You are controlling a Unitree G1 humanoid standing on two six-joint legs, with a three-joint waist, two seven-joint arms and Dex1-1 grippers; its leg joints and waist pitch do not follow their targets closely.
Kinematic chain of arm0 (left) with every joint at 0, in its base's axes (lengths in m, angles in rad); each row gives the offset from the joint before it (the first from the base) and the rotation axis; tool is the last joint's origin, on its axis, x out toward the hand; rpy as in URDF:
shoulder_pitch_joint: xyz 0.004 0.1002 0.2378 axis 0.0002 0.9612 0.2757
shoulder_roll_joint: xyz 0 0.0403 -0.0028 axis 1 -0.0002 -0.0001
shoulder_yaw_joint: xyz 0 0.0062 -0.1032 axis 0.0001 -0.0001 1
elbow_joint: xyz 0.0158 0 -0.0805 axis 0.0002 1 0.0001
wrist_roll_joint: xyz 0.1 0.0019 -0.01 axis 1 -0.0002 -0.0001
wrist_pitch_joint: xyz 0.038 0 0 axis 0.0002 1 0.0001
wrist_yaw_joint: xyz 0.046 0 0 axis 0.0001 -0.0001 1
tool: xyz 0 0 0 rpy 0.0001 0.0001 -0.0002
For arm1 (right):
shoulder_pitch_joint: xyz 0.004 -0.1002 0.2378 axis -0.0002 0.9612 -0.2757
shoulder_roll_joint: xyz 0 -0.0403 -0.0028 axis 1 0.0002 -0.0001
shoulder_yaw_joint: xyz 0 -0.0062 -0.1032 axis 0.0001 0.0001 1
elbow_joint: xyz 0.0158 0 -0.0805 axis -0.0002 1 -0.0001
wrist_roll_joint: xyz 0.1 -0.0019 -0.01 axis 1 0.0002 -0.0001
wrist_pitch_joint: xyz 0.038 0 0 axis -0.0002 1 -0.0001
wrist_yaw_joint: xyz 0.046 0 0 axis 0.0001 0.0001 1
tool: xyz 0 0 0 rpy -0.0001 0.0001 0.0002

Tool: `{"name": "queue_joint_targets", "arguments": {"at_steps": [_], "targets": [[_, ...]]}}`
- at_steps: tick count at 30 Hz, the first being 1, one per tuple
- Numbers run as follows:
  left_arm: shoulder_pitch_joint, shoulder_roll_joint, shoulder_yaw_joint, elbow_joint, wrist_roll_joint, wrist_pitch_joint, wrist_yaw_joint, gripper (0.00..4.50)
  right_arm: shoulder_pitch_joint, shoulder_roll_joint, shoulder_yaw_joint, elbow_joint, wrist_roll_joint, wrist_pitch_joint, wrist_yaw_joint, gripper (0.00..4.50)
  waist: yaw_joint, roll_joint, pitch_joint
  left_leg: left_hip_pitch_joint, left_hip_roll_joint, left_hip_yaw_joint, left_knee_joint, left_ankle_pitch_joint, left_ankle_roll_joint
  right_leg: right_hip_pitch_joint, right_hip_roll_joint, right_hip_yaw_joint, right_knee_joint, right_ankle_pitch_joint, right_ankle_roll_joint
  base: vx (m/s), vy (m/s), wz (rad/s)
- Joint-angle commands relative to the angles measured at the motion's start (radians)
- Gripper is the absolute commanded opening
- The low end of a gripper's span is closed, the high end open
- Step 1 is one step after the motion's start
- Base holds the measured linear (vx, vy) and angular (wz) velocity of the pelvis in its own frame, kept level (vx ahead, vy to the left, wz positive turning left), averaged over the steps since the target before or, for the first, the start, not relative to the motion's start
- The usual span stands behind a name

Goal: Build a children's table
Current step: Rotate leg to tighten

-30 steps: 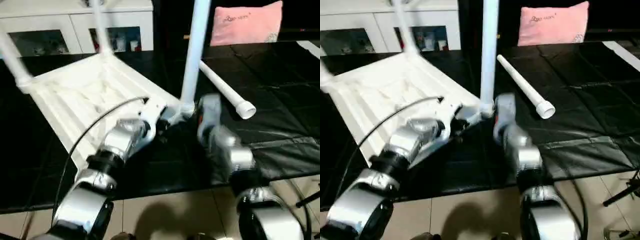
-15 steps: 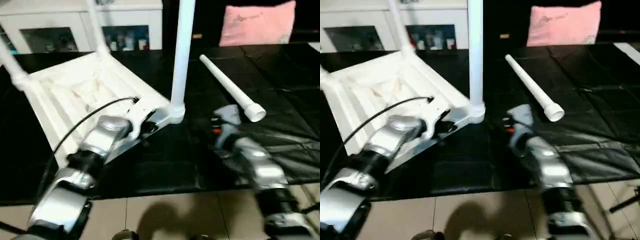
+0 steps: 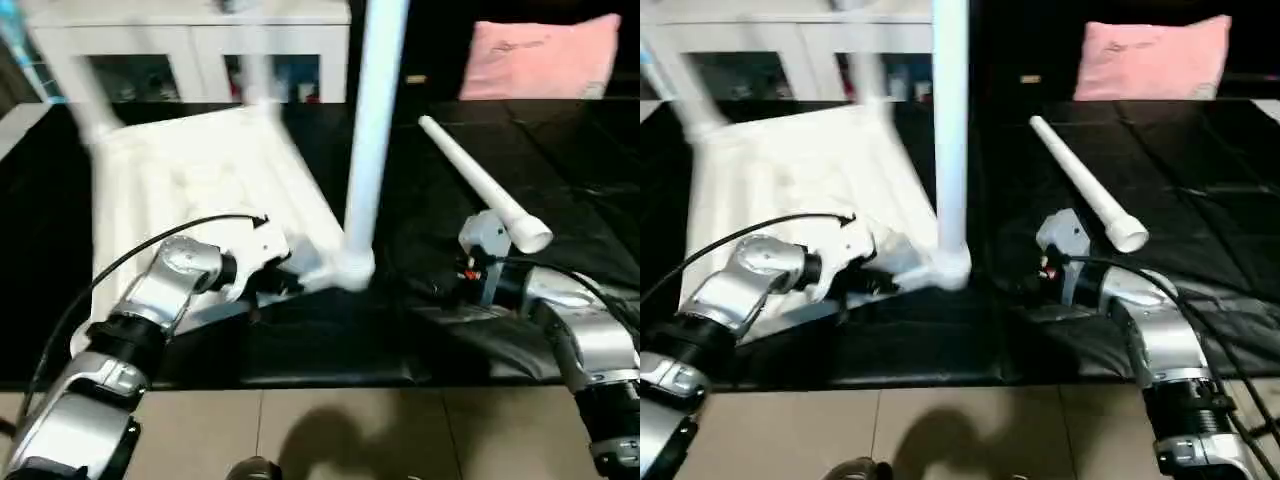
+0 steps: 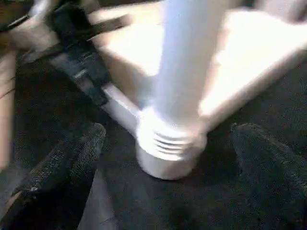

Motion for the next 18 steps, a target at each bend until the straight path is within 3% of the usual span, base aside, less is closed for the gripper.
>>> {"name": "queue_joint_targets", "arguments": {"at_steps": [1,9,14,18], "targets": [[-0.007,-0.01,-0.04,-0.052,-0.008,-0.045,-0.062,0.0,0.0,-0.012,0.011,-0.02,-0.009,-0.019,0.028,4.46,-0.009,-0.005,-0.074,0.033,0.034,-0.003,-0.07,-0.261,0.035,0.04,-0.041,0.028,-0.067,-0.173,-0.23,0.0,0.0,0.0],[0.002,-0.002,-0.063,-0.069,0.003,-0.1,-0.123,0.0,-0.049,0.0,0.068,0.067,-0.062,-0.066,0.048,4.46,-0.011,-0.01,-0.076,0.028,0.032,-0.004,-0.069,-0.25,0.031,0.044,-0.043,0.027,-0.065,-0.182,-0.231,0.0,0.0,0.0],[0.006,0.001,-0.066,-0.072,0.006,-0.108,-0.131,0.0,-0.068,0.011,0.075,0.09,-0.053,-0.065,0.069,4.46,-0.018,-0.01,-0.077,0.027,0.031,-0.004,-0.067,-0.237,0.041,0.046,-0.041,0.025,-0.063,-0.166,-0.238,0.0,0.0,0.0],[0.007,0.004,-0.067,-0.075,0.01,-0.11,-0.131,0.0,-0.075,0.012,0.081,0.104,-0.037,-0.057,0.109,4.09,-0.017,-0.009,-0.078,0.027,0.032,-0.003,-0.065,-0.226,0.05,0.046,-0.04,0.025,-0.06,-0.148,-0.247,0.0,0.0,0.0]]}}
